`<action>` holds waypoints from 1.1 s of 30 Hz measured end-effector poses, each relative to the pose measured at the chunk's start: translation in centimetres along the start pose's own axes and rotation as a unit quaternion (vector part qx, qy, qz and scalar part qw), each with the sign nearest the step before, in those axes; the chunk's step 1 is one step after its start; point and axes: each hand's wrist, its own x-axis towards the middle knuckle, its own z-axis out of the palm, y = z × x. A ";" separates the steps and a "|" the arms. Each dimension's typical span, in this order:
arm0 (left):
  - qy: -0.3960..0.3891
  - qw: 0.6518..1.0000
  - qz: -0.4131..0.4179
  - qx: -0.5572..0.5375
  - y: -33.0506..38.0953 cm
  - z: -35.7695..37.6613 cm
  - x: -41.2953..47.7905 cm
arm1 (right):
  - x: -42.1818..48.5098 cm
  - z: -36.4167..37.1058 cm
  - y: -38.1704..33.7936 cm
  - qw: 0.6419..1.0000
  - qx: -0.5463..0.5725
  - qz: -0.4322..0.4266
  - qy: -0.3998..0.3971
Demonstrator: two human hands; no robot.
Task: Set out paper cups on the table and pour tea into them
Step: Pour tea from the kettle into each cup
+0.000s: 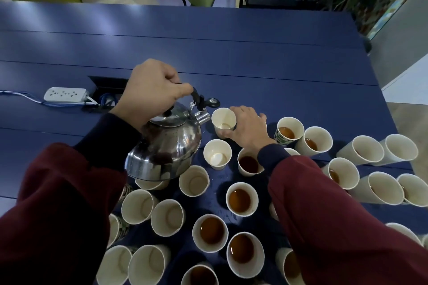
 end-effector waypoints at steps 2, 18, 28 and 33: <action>-0.009 1.000 0.001 0.008 0.4 0.1 0.2 | 0.2 0.1 -0.1 1.000 0.008 0.006 -0.001; 0.016 0.999 -0.003 0.040 2.1 0.7 0.6 | 0.4 0.3 0.7 0.998 0.059 0.000 0.014; 0.023 1.000 -0.011 0.016 2.2 0.5 0.1 | -0.2 -0.7 0.8 0.998 0.068 -0.001 -0.004; 0.043 0.998 -0.027 -0.040 1.7 0.0 -0.3 | -0.9 -1.3 1.1 0.997 0.075 0.023 0.008</action>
